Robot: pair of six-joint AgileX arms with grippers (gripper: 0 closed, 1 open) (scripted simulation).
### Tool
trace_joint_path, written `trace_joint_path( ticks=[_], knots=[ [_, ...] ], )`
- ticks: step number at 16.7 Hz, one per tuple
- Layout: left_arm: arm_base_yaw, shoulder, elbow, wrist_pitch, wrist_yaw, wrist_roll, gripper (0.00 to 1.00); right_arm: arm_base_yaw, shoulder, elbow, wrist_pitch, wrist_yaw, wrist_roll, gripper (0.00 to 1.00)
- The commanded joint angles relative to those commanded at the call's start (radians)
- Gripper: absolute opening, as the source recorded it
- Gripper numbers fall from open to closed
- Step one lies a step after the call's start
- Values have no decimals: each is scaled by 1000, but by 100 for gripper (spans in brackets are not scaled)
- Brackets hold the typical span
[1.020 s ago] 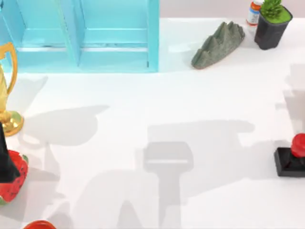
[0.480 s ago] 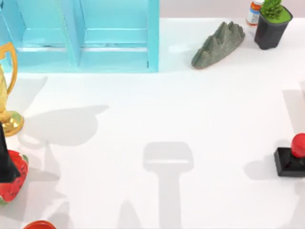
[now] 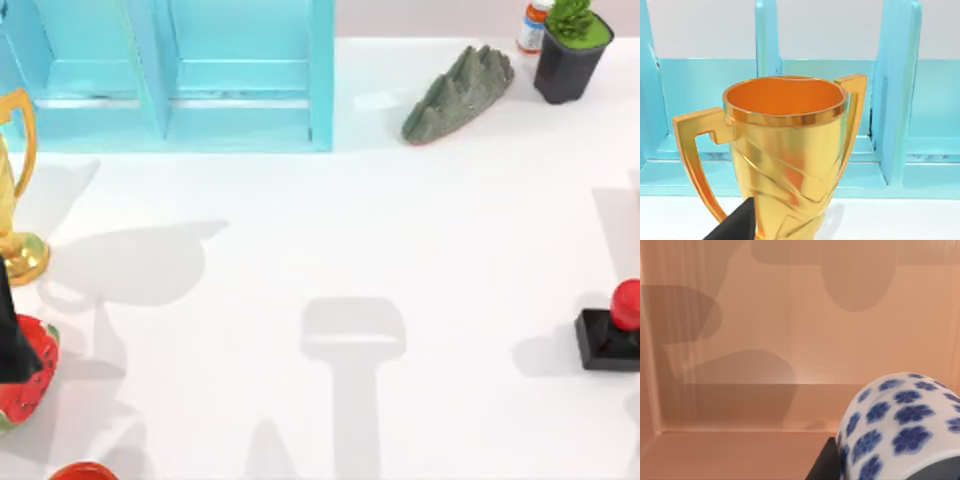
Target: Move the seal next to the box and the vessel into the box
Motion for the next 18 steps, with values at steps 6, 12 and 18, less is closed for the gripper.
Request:
trace_joint_path(
  ticks=[6, 12, 18],
  knots=[
    [0, 0, 0, 0, 0, 0, 100, -39, -66, -121, 124, -36, -8, 0],
    [0, 0, 0, 0, 0, 0, 100, 10, 25, -158, 223, -3, 2, 0],
    [0, 0, 0, 0, 0, 0, 100, 27, 94, -179, 270, 11, 21, 0]
  ],
)
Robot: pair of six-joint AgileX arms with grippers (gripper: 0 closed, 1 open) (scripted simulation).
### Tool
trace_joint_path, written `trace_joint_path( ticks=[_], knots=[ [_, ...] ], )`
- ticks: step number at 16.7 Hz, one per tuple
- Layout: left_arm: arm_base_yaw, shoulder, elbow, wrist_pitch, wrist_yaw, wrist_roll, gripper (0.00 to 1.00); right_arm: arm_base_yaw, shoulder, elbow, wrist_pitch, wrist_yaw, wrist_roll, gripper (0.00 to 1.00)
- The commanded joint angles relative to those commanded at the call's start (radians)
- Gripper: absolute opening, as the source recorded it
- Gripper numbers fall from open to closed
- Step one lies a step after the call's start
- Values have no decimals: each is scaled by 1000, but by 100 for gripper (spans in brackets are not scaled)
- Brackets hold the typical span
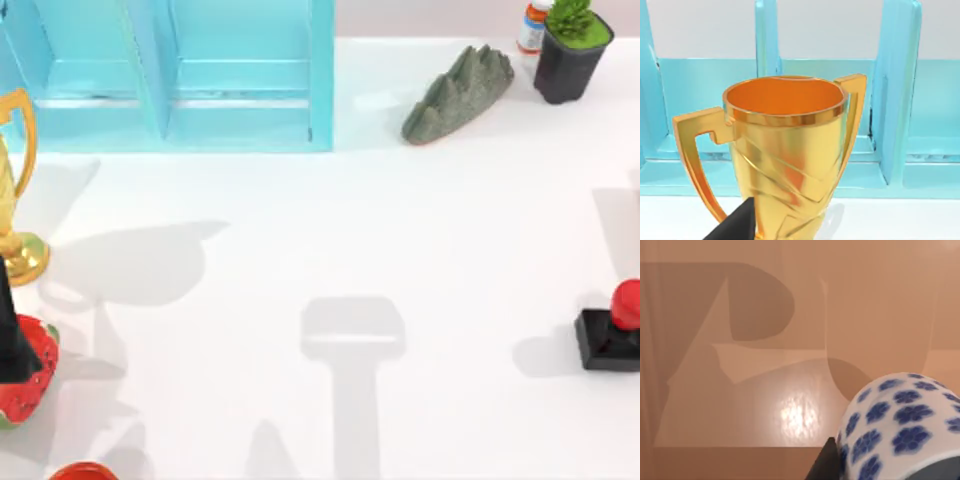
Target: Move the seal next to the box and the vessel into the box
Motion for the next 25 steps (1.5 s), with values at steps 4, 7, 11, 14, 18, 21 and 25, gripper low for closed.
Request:
trace_joint_path(
  ticks=[4, 7, 11, 14, 18, 21, 25],
  knots=[
    [0, 0, 0, 0, 0, 0, 100, 0, 0, 0, 0, 0, 0, 23],
    [0, 0, 0, 0, 0, 0, 100, 0, 0, 0, 0, 0, 0, 45],
    [0, 0, 0, 0, 0, 0, 100, 0, 0, 0, 0, 0, 0, 75],
    [0, 0, 0, 0, 0, 0, 100, 0, 0, 0, 0, 0, 0, 98],
    [0, 0, 0, 0, 0, 0, 100, 0, 0, 0, 0, 0, 0, 100],
    [0, 0, 0, 0, 0, 0, 100, 0, 0, 0, 0, 0, 0, 100],
    [0, 0, 0, 0, 0, 0, 100, 0, -16, 15, -12, 6, 4, 100]
  ],
)
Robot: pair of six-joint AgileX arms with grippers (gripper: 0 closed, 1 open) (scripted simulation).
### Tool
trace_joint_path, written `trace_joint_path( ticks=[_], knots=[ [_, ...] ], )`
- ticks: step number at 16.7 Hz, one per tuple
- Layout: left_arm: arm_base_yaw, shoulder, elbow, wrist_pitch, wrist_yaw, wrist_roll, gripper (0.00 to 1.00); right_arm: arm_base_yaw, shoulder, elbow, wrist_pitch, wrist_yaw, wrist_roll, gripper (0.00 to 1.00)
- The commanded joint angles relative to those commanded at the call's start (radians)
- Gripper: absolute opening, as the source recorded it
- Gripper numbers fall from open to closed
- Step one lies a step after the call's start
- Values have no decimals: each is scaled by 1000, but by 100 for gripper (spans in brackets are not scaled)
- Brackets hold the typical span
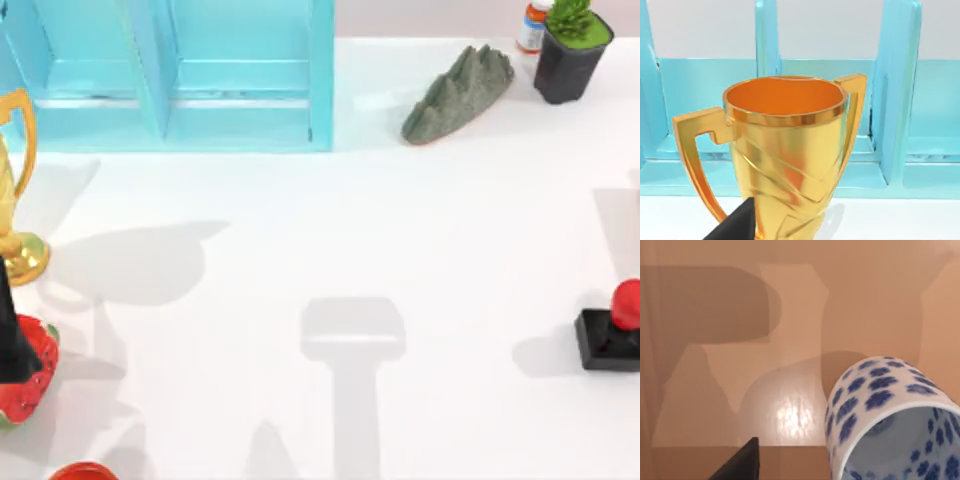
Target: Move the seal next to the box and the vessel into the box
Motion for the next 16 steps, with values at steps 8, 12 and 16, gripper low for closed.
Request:
trace_joint_path(
  ticks=[8, 12, 16],
  knots=[
    [0, 0, 0, 0, 0, 0, 100, 0, -175, 329, -246, 43, 21, 100],
    [0, 0, 0, 0, 0, 0, 100, -2, -106, 349, -368, 10, -2, 100],
    [0, 0, 0, 0, 0, 0, 100, -6, -62, 322, -403, -6, -11, 100]
  ],
)
